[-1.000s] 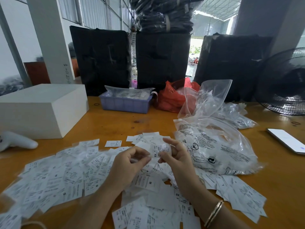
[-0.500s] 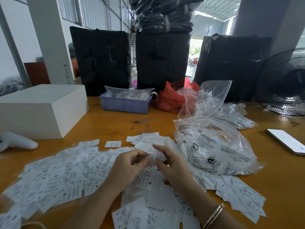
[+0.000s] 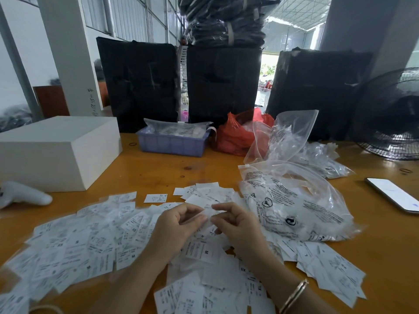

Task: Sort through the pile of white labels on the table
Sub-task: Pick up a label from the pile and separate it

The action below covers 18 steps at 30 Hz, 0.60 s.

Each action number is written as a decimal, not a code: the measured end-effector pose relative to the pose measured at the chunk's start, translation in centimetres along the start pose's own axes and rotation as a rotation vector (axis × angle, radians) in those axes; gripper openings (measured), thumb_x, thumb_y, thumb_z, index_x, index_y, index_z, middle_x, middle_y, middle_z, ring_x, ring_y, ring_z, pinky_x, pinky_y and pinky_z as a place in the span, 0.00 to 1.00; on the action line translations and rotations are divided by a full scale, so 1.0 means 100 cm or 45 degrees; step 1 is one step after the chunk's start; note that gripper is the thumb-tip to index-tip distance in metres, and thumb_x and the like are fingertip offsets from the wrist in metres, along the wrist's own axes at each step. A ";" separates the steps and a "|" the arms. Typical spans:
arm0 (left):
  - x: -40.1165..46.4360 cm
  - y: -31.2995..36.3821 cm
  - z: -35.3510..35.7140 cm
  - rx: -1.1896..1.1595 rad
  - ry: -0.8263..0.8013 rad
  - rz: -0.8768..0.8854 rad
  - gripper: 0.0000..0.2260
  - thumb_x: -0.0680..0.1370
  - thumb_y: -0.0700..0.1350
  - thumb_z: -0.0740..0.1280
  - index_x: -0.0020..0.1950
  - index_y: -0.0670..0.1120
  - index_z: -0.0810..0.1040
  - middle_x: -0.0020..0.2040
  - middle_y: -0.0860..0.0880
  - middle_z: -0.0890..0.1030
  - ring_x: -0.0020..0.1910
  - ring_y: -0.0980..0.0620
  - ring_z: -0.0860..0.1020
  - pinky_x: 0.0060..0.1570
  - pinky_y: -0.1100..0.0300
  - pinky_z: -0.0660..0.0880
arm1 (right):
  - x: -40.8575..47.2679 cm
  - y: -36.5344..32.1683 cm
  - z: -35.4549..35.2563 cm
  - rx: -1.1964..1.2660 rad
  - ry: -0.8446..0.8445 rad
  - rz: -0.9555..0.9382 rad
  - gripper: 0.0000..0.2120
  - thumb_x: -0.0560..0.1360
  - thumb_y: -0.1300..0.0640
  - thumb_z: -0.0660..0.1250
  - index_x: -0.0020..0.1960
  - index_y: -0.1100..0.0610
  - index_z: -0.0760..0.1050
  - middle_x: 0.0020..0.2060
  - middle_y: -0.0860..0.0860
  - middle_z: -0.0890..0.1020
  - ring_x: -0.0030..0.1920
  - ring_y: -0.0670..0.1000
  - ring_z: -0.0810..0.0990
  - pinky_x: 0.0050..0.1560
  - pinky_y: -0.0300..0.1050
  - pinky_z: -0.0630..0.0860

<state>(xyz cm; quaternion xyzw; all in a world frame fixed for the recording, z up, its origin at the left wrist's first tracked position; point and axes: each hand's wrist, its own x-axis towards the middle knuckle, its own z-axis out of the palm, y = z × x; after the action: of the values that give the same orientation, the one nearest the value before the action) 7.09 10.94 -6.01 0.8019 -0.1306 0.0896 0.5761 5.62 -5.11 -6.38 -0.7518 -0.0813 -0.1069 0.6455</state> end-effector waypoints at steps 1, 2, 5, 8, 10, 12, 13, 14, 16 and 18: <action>0.000 -0.001 0.000 0.011 -0.002 0.001 0.04 0.73 0.47 0.72 0.46 0.55 0.81 0.41 0.61 0.83 0.44 0.66 0.80 0.39 0.73 0.74 | 0.000 -0.001 0.000 -0.013 -0.002 -0.008 0.08 0.72 0.63 0.72 0.46 0.51 0.79 0.34 0.47 0.85 0.33 0.45 0.82 0.37 0.34 0.77; 0.000 -0.001 -0.001 0.021 -0.004 0.004 0.04 0.73 0.47 0.72 0.47 0.54 0.81 0.41 0.60 0.83 0.44 0.65 0.80 0.39 0.73 0.75 | -0.001 -0.001 0.001 -0.021 -0.006 -0.014 0.07 0.72 0.63 0.72 0.44 0.51 0.80 0.34 0.46 0.84 0.33 0.44 0.82 0.36 0.34 0.77; 0.000 -0.002 -0.001 0.022 -0.026 0.025 0.05 0.74 0.44 0.71 0.46 0.54 0.81 0.42 0.61 0.84 0.44 0.64 0.81 0.40 0.72 0.75 | -0.002 -0.001 0.002 -0.129 -0.065 -0.009 0.09 0.73 0.61 0.71 0.40 0.47 0.80 0.32 0.39 0.82 0.32 0.39 0.77 0.33 0.32 0.74; -0.001 -0.001 -0.002 0.027 -0.037 0.045 0.06 0.74 0.42 0.71 0.44 0.54 0.81 0.42 0.64 0.83 0.44 0.65 0.81 0.40 0.73 0.75 | -0.002 -0.003 0.002 -0.212 -0.123 -0.006 0.11 0.74 0.58 0.70 0.39 0.42 0.79 0.31 0.34 0.78 0.30 0.36 0.73 0.32 0.31 0.70; 0.000 -0.001 -0.003 0.057 0.012 0.053 0.04 0.74 0.44 0.71 0.45 0.54 0.81 0.42 0.62 0.83 0.45 0.65 0.80 0.40 0.73 0.75 | -0.002 -0.006 0.000 -0.238 -0.130 -0.077 0.13 0.75 0.59 0.69 0.41 0.40 0.78 0.35 0.34 0.79 0.32 0.37 0.74 0.34 0.30 0.69; 0.002 -0.001 -0.005 0.122 0.114 0.042 0.04 0.74 0.46 0.70 0.44 0.55 0.81 0.39 0.61 0.83 0.44 0.67 0.78 0.38 0.75 0.73 | 0.001 -0.011 -0.004 -0.251 -0.079 -0.126 0.13 0.76 0.59 0.67 0.46 0.40 0.77 0.42 0.40 0.81 0.34 0.38 0.74 0.35 0.32 0.71; 0.003 -0.001 -0.007 0.149 0.174 0.023 0.04 0.74 0.46 0.70 0.43 0.56 0.80 0.39 0.61 0.82 0.43 0.67 0.78 0.36 0.75 0.72 | 0.003 -0.014 -0.007 -0.220 -0.012 -0.120 0.12 0.77 0.59 0.66 0.47 0.41 0.77 0.42 0.44 0.81 0.33 0.39 0.74 0.33 0.33 0.71; 0.004 -0.001 -0.009 0.170 0.235 -0.001 0.04 0.74 0.47 0.70 0.43 0.57 0.80 0.39 0.61 0.81 0.41 0.66 0.78 0.34 0.75 0.72 | 0.006 -0.017 -0.012 -0.171 0.083 -0.110 0.12 0.77 0.60 0.65 0.47 0.42 0.77 0.42 0.45 0.81 0.32 0.40 0.73 0.32 0.34 0.71; 0.006 -0.004 -0.014 0.206 0.337 -0.064 0.05 0.75 0.47 0.70 0.45 0.58 0.78 0.39 0.58 0.81 0.40 0.61 0.79 0.33 0.71 0.73 | 0.015 -0.024 -0.027 -0.114 0.307 -0.112 0.11 0.77 0.61 0.63 0.47 0.45 0.77 0.39 0.45 0.82 0.34 0.46 0.74 0.34 0.38 0.73; 0.008 -0.008 -0.021 0.250 0.378 -0.137 0.05 0.75 0.47 0.70 0.48 0.56 0.78 0.39 0.55 0.80 0.40 0.54 0.80 0.36 0.62 0.77 | 0.027 -0.031 -0.047 -0.138 0.503 -0.155 0.12 0.77 0.63 0.62 0.48 0.47 0.77 0.40 0.44 0.81 0.36 0.49 0.75 0.34 0.39 0.73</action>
<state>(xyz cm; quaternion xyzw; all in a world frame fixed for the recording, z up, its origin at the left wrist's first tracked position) 8.13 13.12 -5.86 0.8381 0.0085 0.1884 0.5119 7.12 -9.29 -2.08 -0.7435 0.0073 -0.2951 0.6001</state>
